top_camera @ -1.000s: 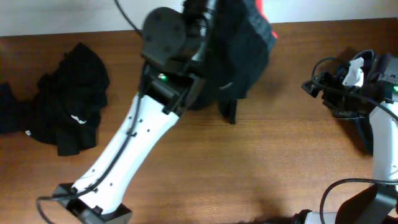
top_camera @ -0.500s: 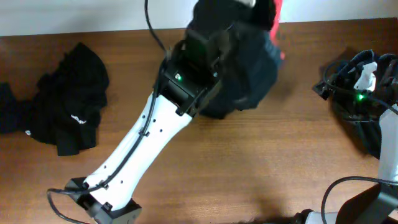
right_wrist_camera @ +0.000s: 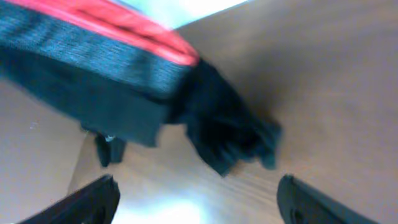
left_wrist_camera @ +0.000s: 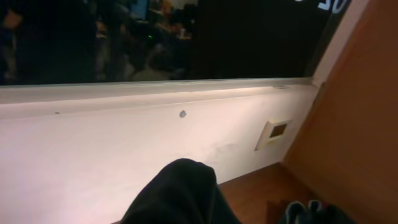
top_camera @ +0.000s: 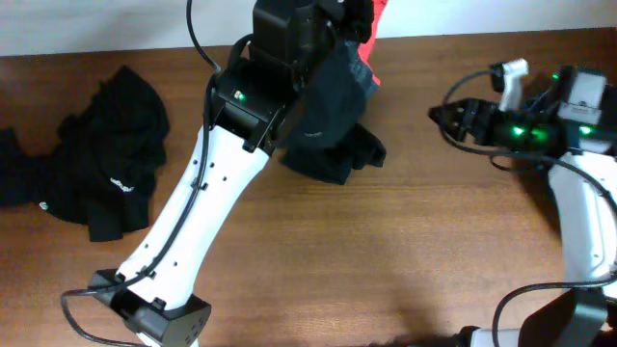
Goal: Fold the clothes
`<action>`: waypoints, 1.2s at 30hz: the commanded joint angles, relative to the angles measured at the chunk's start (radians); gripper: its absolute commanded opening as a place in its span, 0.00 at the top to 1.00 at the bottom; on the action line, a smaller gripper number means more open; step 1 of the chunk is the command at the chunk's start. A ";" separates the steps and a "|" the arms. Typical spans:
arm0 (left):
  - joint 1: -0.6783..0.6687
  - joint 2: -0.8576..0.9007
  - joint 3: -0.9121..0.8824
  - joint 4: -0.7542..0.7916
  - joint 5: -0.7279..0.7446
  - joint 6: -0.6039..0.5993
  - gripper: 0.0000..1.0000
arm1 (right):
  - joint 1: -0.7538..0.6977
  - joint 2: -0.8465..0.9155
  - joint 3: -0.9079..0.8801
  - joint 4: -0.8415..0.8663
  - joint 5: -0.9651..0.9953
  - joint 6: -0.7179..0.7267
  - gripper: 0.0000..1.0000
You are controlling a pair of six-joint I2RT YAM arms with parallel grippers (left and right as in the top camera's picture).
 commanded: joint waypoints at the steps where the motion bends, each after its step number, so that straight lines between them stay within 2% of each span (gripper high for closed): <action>1: 0.003 -0.048 0.018 0.010 0.037 -0.031 0.99 | 0.065 -0.005 0.013 0.106 -0.085 0.056 0.12; 8: 0.003 -0.097 0.018 -0.018 0.037 -0.044 0.99 | 0.115 0.016 0.012 0.265 -0.076 0.132 0.11; 16: 0.003 -0.159 0.018 -0.035 0.039 -0.056 0.99 | 0.164 0.077 0.012 0.318 -0.077 0.166 0.05; 22: 0.003 -0.171 0.018 -0.055 0.074 -0.082 0.99 | 0.244 0.119 0.012 0.463 -0.077 0.276 0.03; 26: 0.003 -0.171 0.018 -0.067 0.072 -0.082 0.99 | 0.278 0.121 0.012 0.530 -0.078 0.335 0.04; 30: 0.004 -0.171 0.018 -0.065 0.036 -0.082 0.99 | 0.307 0.121 0.012 0.541 -0.102 0.352 0.13; 36: 0.006 -0.171 0.018 -0.060 0.013 -0.082 0.99 | 0.338 0.121 0.012 0.528 -0.105 0.352 0.12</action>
